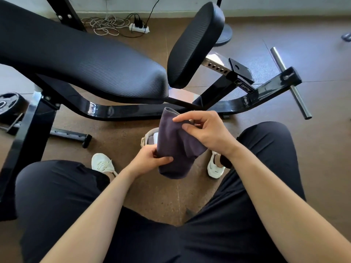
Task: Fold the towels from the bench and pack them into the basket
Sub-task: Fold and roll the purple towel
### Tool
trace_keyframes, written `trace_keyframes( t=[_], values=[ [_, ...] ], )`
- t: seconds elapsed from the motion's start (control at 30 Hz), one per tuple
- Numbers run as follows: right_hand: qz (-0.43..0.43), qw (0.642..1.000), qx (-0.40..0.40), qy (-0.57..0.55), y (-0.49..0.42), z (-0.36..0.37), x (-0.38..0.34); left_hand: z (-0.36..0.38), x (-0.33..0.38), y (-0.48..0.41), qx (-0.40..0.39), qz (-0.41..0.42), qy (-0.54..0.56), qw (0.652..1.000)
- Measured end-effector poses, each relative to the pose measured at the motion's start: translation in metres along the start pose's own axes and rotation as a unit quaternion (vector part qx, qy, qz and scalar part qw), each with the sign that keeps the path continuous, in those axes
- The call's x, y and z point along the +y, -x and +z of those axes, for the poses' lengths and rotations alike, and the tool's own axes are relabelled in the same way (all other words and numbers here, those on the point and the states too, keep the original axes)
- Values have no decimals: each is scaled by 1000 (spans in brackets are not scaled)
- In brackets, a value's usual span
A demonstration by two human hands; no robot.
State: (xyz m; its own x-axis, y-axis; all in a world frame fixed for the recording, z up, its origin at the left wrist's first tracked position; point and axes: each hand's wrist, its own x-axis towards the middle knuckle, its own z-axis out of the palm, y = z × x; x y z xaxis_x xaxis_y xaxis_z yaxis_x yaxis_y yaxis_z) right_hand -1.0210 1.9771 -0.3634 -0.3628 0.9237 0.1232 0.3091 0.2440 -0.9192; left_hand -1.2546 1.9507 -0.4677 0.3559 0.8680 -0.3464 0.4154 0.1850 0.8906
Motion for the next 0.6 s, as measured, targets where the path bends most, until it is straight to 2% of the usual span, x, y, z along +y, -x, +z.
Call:
trace_keyframes(
  t=[0.13,0.27,0.33,0.43,0.5,0.6],
  values=[
    [36,988,78,-130,-2,-19,6,1,-20,-9,21,-43,-117,992],
    [62,968,162,-179,-7,-40,20,-3,-23,-10,46,-84,-99,991],
    [85,958,219,-164,-9,-50,30,-5,-19,-10,63,-90,-70,992],
    [131,944,293,-69,-11,-69,48,-10,-14,-9,86,-95,-1,992],
    [162,936,311,-23,-11,-79,61,-15,-10,-6,102,-80,82,988],
    [196,926,321,-6,-11,-85,76,-22,-2,0,124,-52,224,965]
  ],
)
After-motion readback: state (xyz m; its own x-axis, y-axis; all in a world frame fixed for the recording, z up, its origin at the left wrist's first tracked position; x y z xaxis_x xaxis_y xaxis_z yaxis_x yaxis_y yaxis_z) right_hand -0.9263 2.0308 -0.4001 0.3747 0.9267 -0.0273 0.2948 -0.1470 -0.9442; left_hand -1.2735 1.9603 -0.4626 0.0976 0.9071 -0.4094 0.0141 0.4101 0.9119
